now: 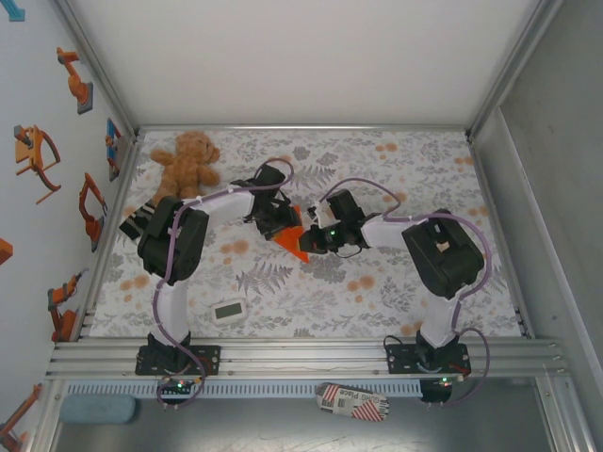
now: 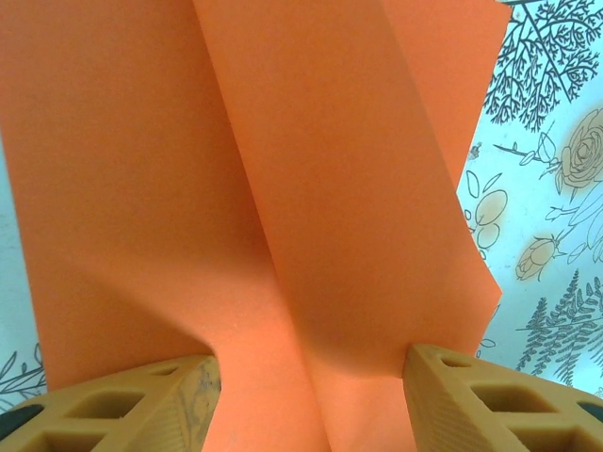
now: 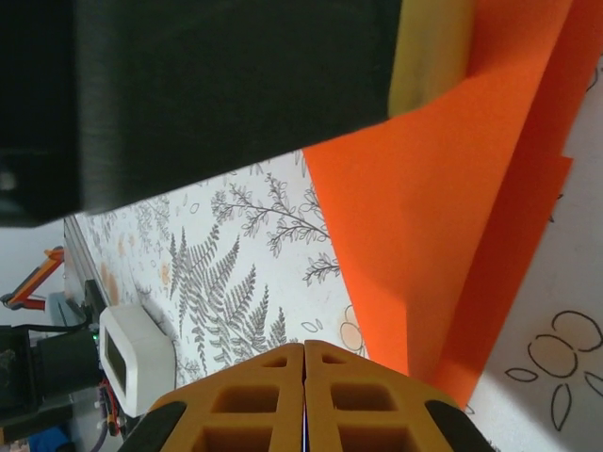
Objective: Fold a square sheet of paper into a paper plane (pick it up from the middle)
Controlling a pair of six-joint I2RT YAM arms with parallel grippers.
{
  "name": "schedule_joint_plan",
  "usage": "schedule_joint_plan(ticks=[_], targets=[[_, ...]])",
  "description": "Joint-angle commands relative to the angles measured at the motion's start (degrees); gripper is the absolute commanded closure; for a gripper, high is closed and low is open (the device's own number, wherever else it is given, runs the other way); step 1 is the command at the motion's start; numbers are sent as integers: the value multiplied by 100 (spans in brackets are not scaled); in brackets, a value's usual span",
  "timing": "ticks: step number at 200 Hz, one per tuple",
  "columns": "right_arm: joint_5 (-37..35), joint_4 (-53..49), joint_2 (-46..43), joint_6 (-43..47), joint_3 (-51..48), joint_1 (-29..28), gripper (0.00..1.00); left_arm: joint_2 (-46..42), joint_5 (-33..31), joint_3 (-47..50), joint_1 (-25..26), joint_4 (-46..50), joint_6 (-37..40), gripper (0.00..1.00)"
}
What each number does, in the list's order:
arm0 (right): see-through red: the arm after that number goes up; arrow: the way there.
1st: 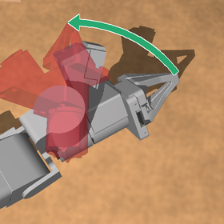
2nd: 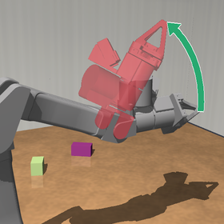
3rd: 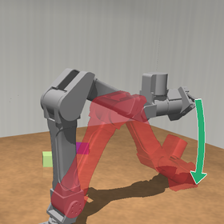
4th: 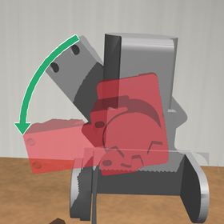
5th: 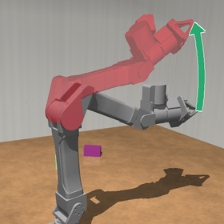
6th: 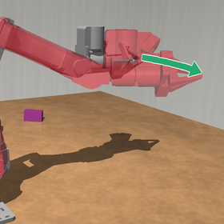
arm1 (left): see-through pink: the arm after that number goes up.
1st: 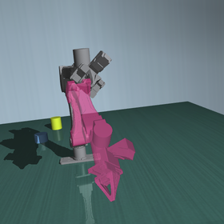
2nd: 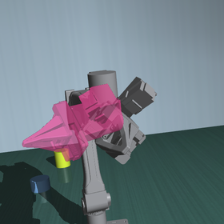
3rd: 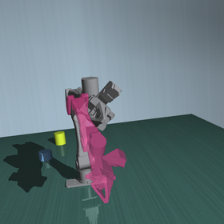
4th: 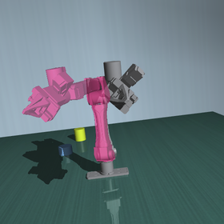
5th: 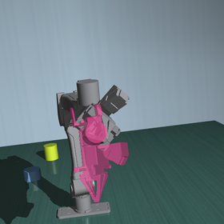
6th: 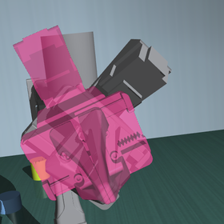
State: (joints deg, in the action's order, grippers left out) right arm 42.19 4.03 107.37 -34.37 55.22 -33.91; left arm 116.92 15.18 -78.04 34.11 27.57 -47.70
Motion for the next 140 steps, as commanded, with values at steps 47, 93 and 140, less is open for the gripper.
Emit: schedule_joint_plan(ticks=[47, 93, 140], targets=[[-334, -114, 249, 41, 239, -23, 93, 991, -745, 387, 28, 916, -9, 42], [-387, -263, 282, 137, 257, -28, 93, 1032, -736, 375, 34, 928, -11, 41], [-257, -261, 403, 124, 293, -29, 93, 1041, -718, 377, 30, 926, -11, 41]])
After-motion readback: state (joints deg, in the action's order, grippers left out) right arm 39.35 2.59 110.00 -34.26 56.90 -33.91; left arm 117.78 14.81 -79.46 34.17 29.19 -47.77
